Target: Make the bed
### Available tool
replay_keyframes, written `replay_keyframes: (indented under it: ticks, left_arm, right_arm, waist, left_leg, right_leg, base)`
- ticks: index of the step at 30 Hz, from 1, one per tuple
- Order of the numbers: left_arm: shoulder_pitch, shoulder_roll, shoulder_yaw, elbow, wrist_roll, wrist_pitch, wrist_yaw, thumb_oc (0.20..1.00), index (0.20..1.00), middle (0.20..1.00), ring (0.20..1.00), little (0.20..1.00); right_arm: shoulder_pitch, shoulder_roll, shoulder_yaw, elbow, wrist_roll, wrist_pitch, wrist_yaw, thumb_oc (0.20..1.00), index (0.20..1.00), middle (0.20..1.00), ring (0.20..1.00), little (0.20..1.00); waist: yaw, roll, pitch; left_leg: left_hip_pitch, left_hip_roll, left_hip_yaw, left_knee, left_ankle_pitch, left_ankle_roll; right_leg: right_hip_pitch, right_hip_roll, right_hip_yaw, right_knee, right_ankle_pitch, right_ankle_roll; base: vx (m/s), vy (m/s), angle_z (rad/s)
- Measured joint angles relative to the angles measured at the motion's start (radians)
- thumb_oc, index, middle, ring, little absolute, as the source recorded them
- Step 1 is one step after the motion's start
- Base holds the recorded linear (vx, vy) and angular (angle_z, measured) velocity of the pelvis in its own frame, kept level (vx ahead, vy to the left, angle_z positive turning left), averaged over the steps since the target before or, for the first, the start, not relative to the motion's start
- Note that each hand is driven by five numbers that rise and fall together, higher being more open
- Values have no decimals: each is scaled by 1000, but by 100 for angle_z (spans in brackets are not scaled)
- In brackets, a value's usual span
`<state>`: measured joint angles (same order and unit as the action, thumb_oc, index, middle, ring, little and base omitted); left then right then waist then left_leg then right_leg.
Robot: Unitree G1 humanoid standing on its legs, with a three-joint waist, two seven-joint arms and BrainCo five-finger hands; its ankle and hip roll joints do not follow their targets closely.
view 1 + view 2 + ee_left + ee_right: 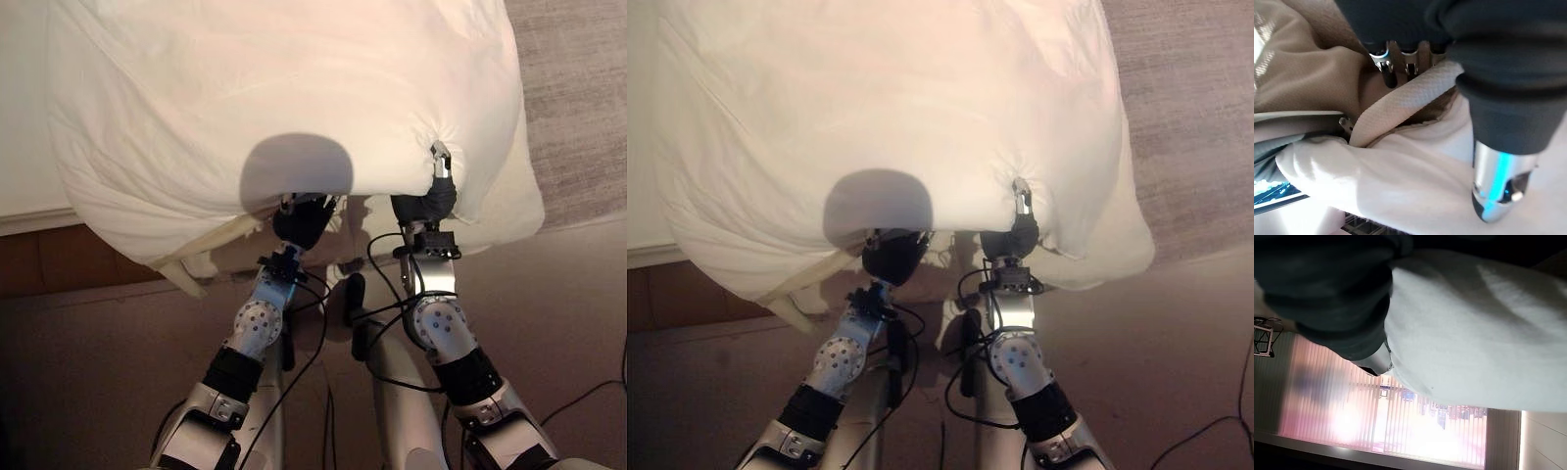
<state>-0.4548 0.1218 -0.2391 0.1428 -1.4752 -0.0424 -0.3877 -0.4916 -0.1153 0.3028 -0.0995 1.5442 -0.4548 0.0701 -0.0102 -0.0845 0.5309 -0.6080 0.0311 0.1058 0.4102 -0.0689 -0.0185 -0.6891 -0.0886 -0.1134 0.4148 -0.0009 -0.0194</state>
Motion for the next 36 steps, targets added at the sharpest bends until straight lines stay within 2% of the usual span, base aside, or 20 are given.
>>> replay_keyframes:
  ticks: [4, 8, 14, 22, 26, 34, 36]
  left_arm:
    - [25, -14, 39, -4, 0, 7, -45, 1000, 1000, 1000, 1000, 1000]
    - [22, -22, 61, -4, 0, 5, -47, 1000, 1000, 1000, 1000, 1000]
    - [41, 16, 74, -4, 12, 9, -78, 1000, 1000, 1000, 1000, 1000]
    - [85, 56, 104, -1, 118, 52, -180, 1000, 1000, 1000, 1000, 1000]
    - [95, 53, 112, -1, 127, 55, -202, 1000, 1000, 1000, 1000, 1000]
    - [96, 32, 130, -1, 125, 30, -176, 1000, 1000, 1000, 1000, 1000]
    - [93, 23, 139, -1, 125, 2, -147, 1000, 1000, 1000, 1000, 1000]
  right_arm:
    - [9, 6, -1, 0, 0, 0, 13, 200, 200, 200, 200, 200]
    - [9, 6, -1, 0, 0, 2, 13, 200, 200, 200, 200, 200]
    - [11, 5, -2, 0, 0, 7, 14, 200, 200, 200, 200, 200]
    - [21, 4, -21, 0, 0, 8, 22, 200, 200, 200, 200, 200]
    - [25, 4, -27, 0, 0, 8, 24, 200, 200, 200, 200, 200]
    - [25, 4, -26, 0, -1, 8, 24, 200, 200, 200, 200, 200]
    - [25, 4, -25, 0, -2, 10, 24, 200, 200, 200, 200, 200]
  waist:
    - [1, -1, 0]
    - [1, -1, 0]
    - [3, -1, 0]
    - [25, -1, 0]
    - [27, -1, 0]
    - [28, -1, 0]
    - [29, -1, 0]
  left_leg:
    - [-1, 1, 0, 1, -2, 0]
    - [-1, 0, 0, 2, -2, 0]
    - [-2, 3, -1, 2, -2, 0]
    - [0, 2, -1, 5, -2, 0]
    - [-1, 2, -2, 9, -2, 0]
    - [-1, 3, -2, 11, -2, 0]
    - [-1, 4, -2, 11, -2, 0]
  right_leg:
    - [0, 0, 0, -1, 0, 0]
    - [0, 0, 0, 0, 0, 0]
    - [0, -2, -1, 0, 0, 0]
    - [0, -3, -2, 5, 0, 0]
    - [2, -4, -2, 6, 0, 0]
    - [2, -4, -2, 6, 0, 0]
    - [2, -4, -2, 6, 0, 0]
  base:
    - [0, 0, 0]
    - [0, 0, 0]
    - [0, 0, 0]
    - [0, 0, 0]
    - [0, 0, 0]
    - [0, 0, 0]
    - [0, 0, 0]
